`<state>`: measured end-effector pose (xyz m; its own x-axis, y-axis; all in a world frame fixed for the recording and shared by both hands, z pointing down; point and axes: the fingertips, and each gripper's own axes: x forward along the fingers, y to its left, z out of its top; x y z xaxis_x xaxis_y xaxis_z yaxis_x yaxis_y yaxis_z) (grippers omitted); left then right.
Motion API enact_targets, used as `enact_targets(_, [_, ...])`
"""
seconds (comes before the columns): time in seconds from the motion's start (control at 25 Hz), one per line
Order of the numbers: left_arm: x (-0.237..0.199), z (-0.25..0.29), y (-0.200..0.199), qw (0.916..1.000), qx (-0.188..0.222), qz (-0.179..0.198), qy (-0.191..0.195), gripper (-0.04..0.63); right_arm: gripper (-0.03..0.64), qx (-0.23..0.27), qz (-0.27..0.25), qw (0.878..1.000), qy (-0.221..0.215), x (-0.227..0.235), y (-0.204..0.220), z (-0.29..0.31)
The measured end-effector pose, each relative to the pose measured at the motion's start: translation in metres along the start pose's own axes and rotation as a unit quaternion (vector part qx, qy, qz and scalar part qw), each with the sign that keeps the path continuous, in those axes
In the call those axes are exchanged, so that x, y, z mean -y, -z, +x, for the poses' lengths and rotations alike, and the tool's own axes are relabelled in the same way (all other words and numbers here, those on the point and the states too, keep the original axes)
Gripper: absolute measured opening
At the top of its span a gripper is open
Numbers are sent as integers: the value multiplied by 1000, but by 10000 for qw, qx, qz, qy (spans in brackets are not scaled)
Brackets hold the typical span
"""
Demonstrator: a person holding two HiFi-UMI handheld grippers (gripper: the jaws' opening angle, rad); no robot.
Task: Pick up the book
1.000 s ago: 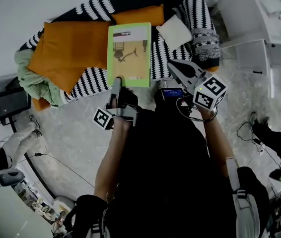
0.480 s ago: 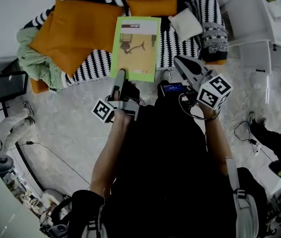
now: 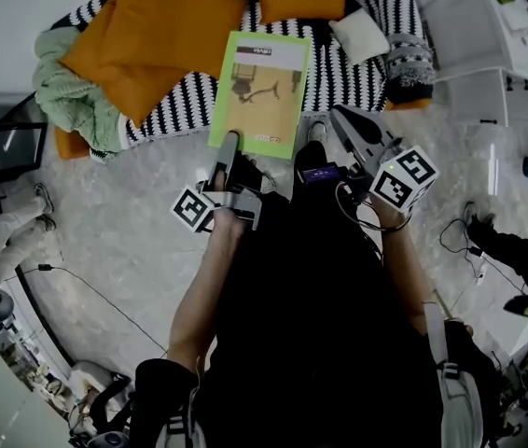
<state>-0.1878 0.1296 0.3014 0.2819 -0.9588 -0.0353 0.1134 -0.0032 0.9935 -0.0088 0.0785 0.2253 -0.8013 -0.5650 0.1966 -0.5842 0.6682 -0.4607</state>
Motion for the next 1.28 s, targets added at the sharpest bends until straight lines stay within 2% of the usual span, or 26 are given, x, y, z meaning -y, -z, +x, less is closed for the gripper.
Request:
enact_targets(0.2, [1,-40,-8,9998,-203,-60,-12,155,17,1,-38,9997,226,-44,28,-11])
enact_targets(0.32, [-7,-59,4,9991,-360,-180,-100,155,17,34,21,9994,341,-61,42,-30])
enact_targets(0.44, [-12,-70,20,9983,-522,-200,-188,155,17,-27,10,9991,413,-68,54,-47])
enact_targets(0.68, [-8,-67,20,9979,-627,-155,-92,155,17,-91,47,9988,473,-64,59,-47])
enact_targets(0.88, [-2,-68,22,9980,-608,-146,-32,155,17,-153,-99,9994,307,-67,58,-41])
enact_targets(1.12, [-5,-72,24,9990,-392,-155,-118,155,17,-143,9,9998,143,-70,55,-46])
enact_targets(1.28, [-1,-76,57,9994,-341,-101,-33,155,17,-136,111,9998,139,-58,53,-80])
